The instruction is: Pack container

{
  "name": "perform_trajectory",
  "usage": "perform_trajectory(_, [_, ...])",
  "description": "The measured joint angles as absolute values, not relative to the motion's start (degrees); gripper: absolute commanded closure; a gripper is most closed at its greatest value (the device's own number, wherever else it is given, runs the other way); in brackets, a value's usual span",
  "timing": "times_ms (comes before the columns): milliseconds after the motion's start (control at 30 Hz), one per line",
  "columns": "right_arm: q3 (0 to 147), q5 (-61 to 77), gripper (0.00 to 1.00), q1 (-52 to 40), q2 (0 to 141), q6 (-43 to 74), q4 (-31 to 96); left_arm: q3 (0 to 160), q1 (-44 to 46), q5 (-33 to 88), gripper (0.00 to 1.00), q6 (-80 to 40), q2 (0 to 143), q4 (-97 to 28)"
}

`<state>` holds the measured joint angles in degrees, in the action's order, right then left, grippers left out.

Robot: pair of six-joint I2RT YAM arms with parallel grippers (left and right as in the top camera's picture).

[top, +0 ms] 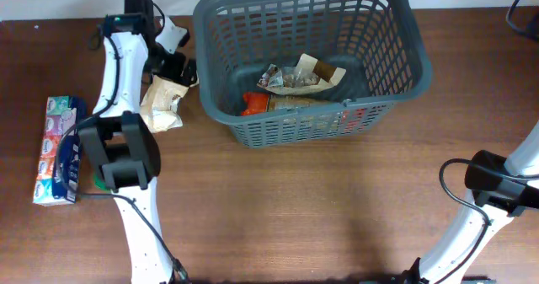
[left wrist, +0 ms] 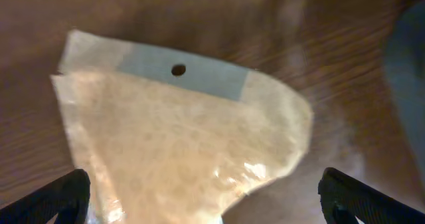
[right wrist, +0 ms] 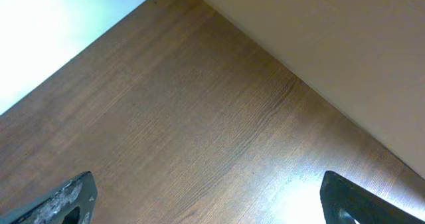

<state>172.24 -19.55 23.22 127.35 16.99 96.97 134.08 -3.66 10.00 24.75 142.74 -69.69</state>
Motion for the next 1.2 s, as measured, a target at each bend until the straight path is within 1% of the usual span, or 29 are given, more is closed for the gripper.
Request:
perform_trajectory(533, [172.24, -19.55, 0.01, 23.22, 127.35, 16.97, 96.97, 134.04, -4.86, 7.38, 0.00, 25.91, 147.92, -68.99])
perform_trajectory(967, [172.24, -19.55, 0.01, 23.22, 127.35, 16.95, 96.97, 134.37, -4.89, 6.37, 0.00, 25.93, 148.79, -66.81])
perform_trajectory(1000, [172.24, -19.55, 0.01, 23.22, 127.35, 16.97, 96.97, 134.50, -4.89, 6.37, 0.02, 25.96, 148.90, -66.81])
perform_trajectory(1033, [172.24, -19.53, 0.01, 23.22, 127.35, 16.93, 96.97, 134.67, -4.89, 6.37, 0.07, 25.93, 149.05, -66.83])
perform_trajectory(1067, [172.24, -19.53, 0.01, 23.22, 127.35, 16.95, 96.97, 134.87, -4.91, 6.37, 0.16, 25.91, 149.18, -66.83])
perform_trajectory(1100, [172.24, -19.55, 0.01, 23.22, 127.35, 16.99, 96.97, 135.00, -4.91, 6.31, 0.37, 26.13, 149.34, -66.76])
perform_trajectory(1133, [172.24, -19.53, 0.01, 23.22, 127.35, 16.97, 96.97, 135.28, -4.97, 6.39, 0.72, 26.48, 149.53, -66.72])
perform_trajectory(1167, [172.24, -19.53, 0.01, 23.22, 127.35, 16.97, 96.97, 135.50, -5.10, 6.66, 0.98, 26.74, 149.71, -66.72])
perform_trajectory(1200, [172.24, -19.53, 0.01, 23.22, 127.35, 16.95, 96.97, 135.76, -5.26, 6.81, 0.98, 27.38, 149.97, -66.67])
